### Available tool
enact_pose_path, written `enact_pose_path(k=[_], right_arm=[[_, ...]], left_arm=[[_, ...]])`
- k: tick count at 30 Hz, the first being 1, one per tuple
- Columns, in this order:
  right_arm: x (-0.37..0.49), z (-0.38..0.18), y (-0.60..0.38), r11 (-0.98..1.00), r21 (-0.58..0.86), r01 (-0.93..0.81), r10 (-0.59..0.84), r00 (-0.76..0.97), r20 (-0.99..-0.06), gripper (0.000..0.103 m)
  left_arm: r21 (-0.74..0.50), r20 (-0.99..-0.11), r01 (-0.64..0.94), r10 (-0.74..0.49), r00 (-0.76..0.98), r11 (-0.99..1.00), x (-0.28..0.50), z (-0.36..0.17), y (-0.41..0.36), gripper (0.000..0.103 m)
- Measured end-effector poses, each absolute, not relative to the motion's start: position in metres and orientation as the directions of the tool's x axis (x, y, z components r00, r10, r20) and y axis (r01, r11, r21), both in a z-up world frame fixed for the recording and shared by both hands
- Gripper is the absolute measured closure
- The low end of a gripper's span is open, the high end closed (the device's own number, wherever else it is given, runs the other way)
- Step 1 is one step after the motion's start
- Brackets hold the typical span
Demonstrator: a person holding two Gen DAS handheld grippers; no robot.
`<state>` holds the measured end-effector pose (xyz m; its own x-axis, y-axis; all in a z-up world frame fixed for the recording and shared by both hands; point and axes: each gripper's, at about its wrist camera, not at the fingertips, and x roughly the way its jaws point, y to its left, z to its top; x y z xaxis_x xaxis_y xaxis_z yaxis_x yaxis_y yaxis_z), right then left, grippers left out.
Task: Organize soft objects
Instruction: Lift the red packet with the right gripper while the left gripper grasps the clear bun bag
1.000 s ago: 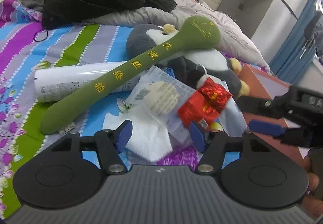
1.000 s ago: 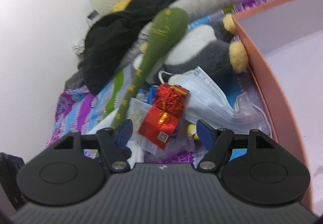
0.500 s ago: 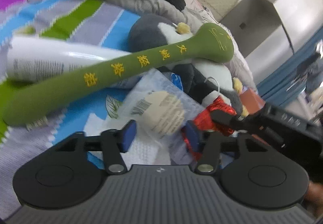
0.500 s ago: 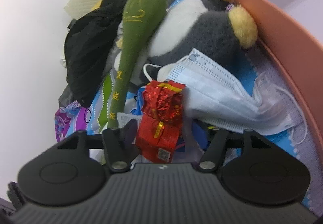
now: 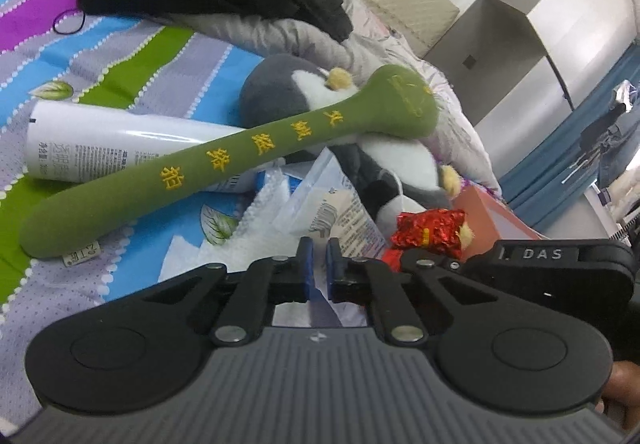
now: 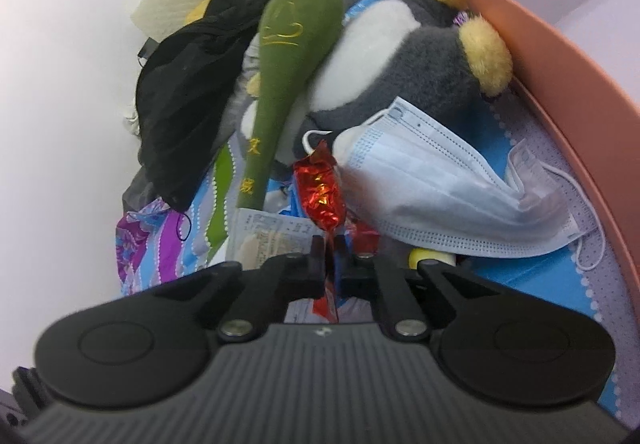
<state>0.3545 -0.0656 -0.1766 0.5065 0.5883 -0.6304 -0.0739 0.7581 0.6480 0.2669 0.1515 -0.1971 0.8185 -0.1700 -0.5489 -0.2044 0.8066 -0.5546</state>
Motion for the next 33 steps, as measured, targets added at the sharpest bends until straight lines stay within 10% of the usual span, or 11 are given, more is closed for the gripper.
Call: enact_pose_path(k=[33], right_arm=[[0.208,-0.206,-0.151,0.870,0.489,-0.067,0.457,0.485,-0.746,0.094]], left_arm=[[-0.433,-0.769,-0.222,-0.229,0.597,0.874,0.141,-0.208,0.096,0.096]])
